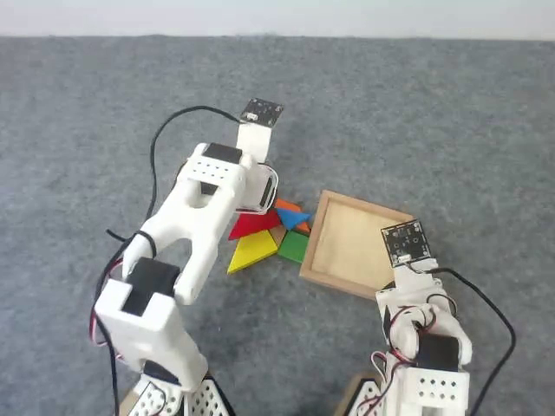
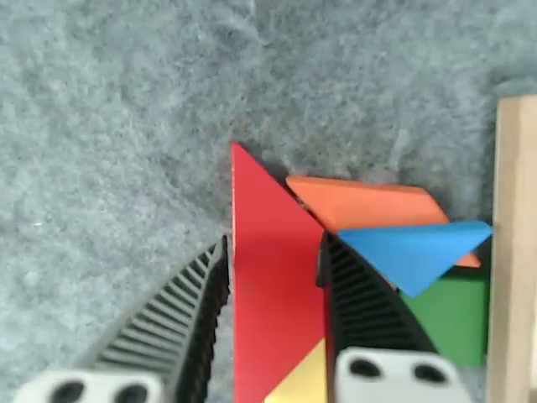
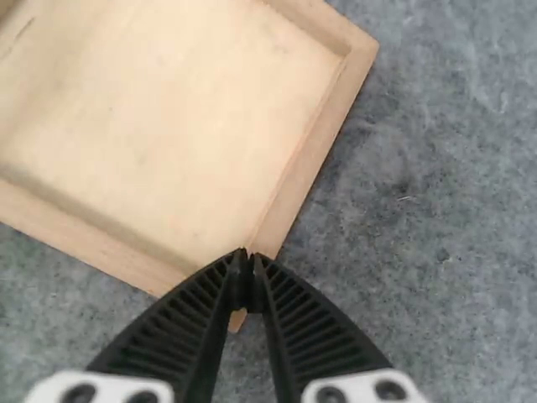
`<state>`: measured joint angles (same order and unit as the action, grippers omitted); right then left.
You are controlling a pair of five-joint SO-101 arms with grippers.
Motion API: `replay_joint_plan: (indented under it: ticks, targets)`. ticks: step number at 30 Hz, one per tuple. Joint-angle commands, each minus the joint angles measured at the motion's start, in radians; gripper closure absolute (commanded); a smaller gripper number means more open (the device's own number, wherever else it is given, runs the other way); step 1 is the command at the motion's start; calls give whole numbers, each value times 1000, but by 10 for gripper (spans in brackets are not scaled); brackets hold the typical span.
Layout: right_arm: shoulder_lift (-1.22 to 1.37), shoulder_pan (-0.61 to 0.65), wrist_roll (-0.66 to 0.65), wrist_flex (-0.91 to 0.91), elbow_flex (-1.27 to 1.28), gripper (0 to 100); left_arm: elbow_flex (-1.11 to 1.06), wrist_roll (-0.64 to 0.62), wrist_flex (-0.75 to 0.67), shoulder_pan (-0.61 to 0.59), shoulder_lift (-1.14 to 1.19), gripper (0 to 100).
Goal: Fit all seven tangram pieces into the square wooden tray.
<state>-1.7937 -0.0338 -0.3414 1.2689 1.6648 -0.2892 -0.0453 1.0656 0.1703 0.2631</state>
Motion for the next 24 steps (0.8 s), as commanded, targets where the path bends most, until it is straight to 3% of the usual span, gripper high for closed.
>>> replay_joint_plan:
  ticks: [1,9,18,24]
  targets:
    - [-22,12,2,13,18,991,-56,2,-15,8,-68,830]
    - [-22,12,2,13,18,991,-68,38,17,14,-109,829]
    - [-22,12,2,13,18,991,-383,147,-176,123,-482,830]
    - [-22,12,2,13,18,991,-358,155,-120,43,-477,818]
